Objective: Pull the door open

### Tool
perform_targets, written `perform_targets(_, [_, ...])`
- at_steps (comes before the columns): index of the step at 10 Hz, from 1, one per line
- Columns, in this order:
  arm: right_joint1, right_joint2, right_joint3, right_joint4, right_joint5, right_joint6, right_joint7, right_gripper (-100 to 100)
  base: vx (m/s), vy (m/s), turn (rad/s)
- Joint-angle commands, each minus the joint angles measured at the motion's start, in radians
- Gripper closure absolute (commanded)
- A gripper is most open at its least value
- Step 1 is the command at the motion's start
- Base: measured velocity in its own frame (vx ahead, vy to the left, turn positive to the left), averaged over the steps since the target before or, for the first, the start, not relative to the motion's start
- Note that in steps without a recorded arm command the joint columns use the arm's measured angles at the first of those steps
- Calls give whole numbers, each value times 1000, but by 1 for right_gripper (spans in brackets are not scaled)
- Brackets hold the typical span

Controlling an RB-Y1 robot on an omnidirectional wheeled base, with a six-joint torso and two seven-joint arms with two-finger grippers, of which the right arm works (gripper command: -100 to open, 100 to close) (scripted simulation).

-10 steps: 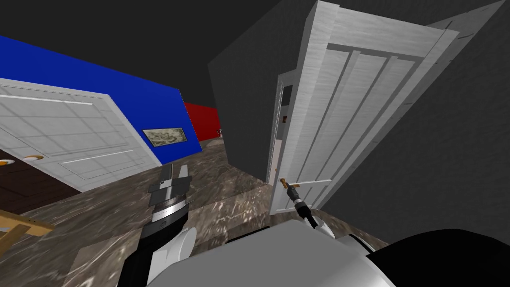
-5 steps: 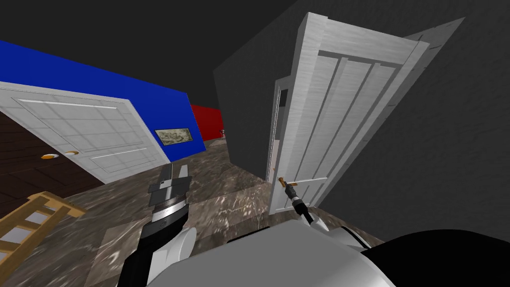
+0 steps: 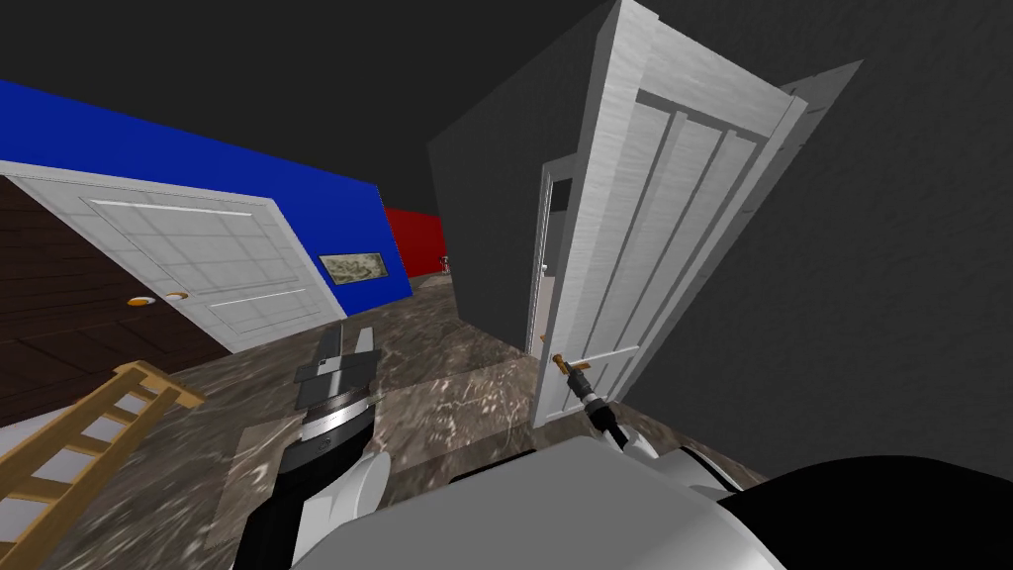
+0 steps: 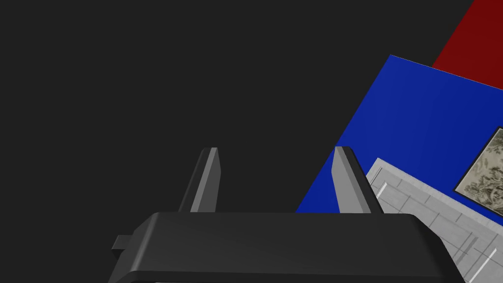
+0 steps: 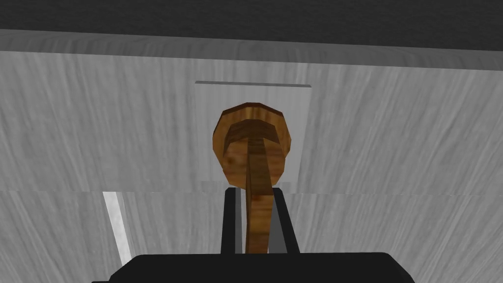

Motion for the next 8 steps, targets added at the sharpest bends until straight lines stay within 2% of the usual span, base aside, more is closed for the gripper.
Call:
perform_targets(1, [28, 0, 6, -48, 5, 17, -7, 100, -102, -23, -11])
perform_targets(2, [28, 0, 6, -32, 5, 17, -7, 100, -19, -11, -8])
perform_targets(3, [28, 0, 6, -44, 5, 17, -7, 100, 10, -4, -3])
perform_targets(4, [41, -15, 27, -52, 24, -10, -32, 100, -83, -68, 53])
perform_targets(7, [53, -28, 46, -55, 42, -35, -54, 100, -162, -80, 36])
perform_targets(8, [56, -23, 42, -78, 39, -16, -48, 100, -65, -27, 7])
